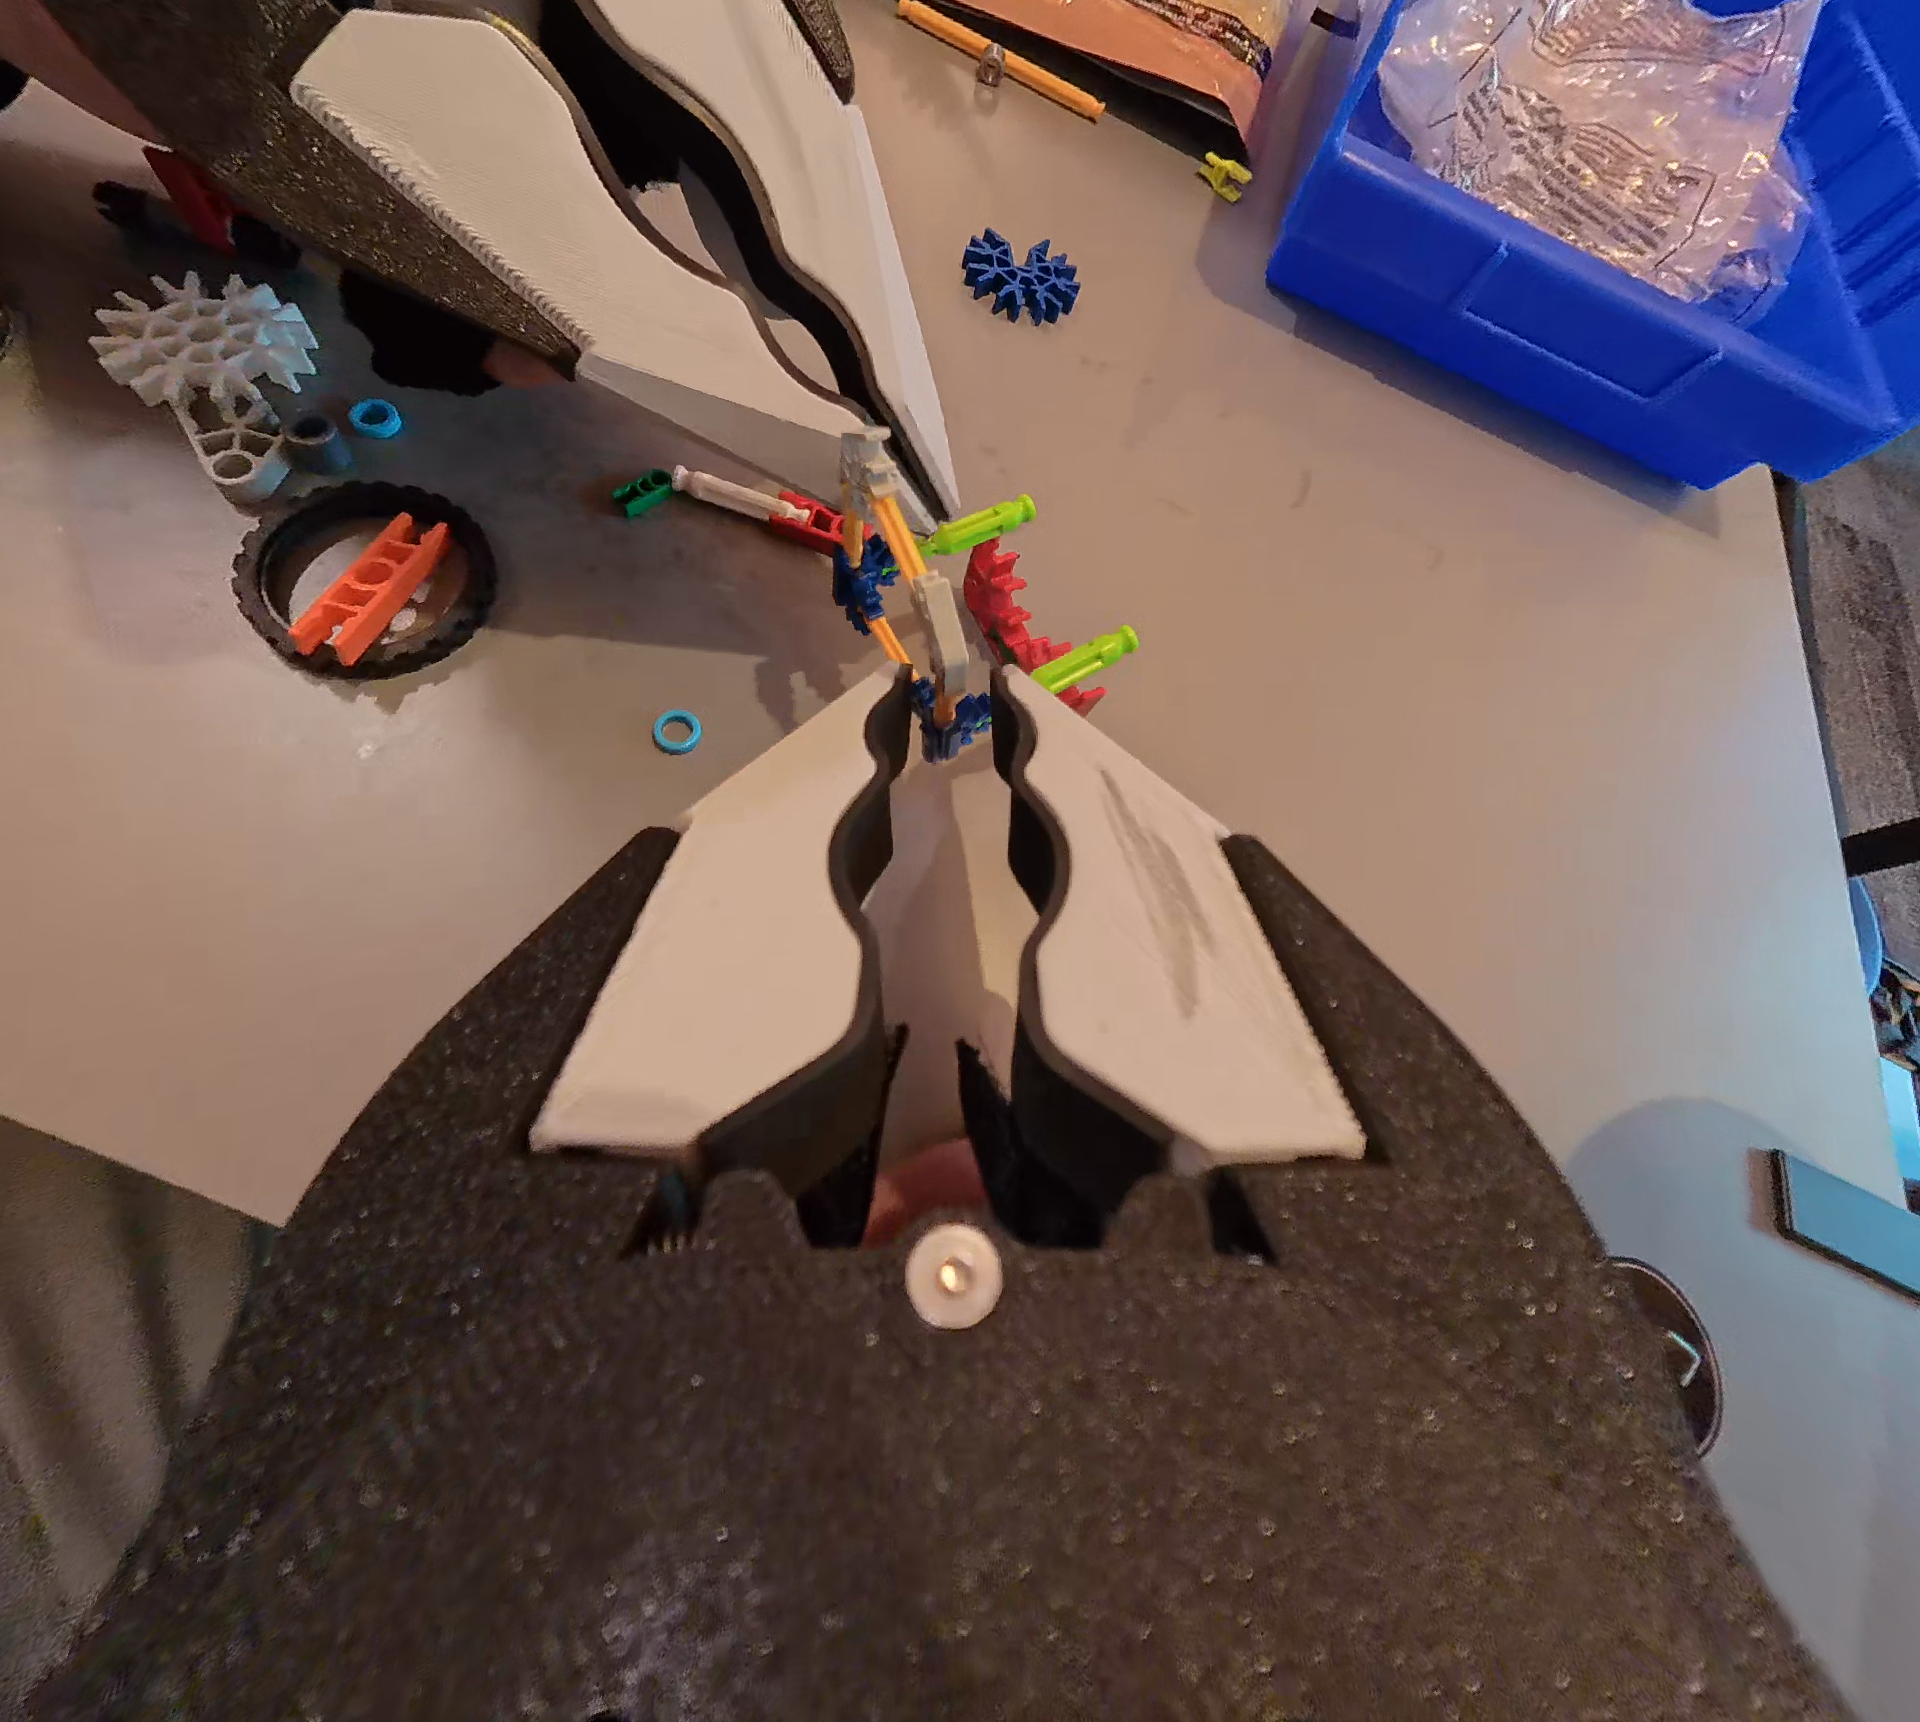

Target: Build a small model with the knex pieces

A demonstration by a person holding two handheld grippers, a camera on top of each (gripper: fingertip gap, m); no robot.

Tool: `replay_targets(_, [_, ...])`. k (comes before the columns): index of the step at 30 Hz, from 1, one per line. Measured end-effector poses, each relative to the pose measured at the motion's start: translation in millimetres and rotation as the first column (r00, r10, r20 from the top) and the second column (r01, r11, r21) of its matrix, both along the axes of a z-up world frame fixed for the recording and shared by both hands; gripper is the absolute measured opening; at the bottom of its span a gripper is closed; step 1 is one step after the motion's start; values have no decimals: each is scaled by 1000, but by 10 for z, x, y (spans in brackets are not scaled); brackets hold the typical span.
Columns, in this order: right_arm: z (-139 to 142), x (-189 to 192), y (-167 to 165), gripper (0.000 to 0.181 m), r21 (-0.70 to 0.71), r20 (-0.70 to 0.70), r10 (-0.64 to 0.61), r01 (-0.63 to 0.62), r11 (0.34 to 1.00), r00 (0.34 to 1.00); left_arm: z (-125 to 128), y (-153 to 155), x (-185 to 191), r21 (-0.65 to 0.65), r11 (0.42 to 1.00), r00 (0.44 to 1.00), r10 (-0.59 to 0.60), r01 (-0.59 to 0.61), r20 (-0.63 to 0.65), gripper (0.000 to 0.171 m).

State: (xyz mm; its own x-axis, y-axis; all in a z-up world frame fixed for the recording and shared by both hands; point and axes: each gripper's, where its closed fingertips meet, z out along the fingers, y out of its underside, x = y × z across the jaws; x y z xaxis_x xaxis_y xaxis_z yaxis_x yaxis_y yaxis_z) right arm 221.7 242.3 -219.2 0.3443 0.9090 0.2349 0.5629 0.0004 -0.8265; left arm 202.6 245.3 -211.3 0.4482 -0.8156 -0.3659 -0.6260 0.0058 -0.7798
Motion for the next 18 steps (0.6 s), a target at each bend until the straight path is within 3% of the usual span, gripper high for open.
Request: replay_targets(18, [-108,-16,5,14,-81,51,7,-2,997,999,-107,45,-27,-35,999,1000,-10,9,-23,0])
